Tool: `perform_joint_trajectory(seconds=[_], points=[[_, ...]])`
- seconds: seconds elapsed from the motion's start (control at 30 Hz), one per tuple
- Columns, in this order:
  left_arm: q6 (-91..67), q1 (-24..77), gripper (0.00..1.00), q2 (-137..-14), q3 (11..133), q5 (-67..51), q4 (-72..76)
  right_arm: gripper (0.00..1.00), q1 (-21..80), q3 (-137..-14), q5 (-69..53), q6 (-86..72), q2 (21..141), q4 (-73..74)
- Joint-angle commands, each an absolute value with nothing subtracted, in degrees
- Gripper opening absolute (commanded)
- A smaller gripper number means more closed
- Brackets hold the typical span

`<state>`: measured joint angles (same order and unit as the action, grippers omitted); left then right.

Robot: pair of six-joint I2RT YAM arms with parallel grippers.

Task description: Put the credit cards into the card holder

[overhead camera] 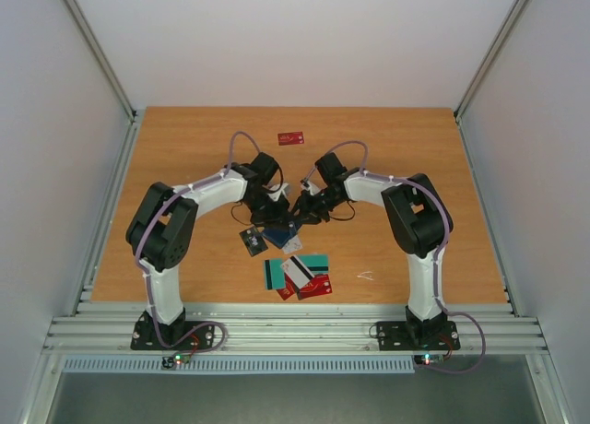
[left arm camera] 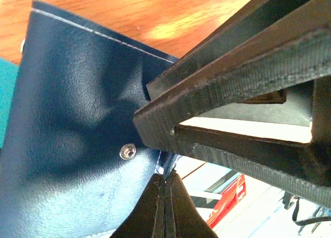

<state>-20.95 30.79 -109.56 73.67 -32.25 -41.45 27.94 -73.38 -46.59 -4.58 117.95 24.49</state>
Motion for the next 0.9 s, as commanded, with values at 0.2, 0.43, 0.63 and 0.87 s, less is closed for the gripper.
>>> perform_joint_trajectory(seconds=[0.2,0.43,0.63,0.87], points=[[-24.8,29.9,0.0,-112.0,75.5,-29.1,-43.6,0.23,27.8,-75.3,-44.8,-2.1,121.6,29.6],[-25.4,29.8,0.0,-113.3,76.5,-27.7,-44.4,0.23,27.7,-75.6,-44.7,-2.2,121.5,30.0],[-25.2,29.7,0.0,-114.1,77.3,-26.3,-46.0,0.23,27.7,-75.7,-45.0,-2.2,121.5,30.0],[-25.1,29.7,0.0,-115.1,77.9,-24.9,-47.5,0.23,27.6,-75.9,-45.3,-2.2,120.4,29.9]])
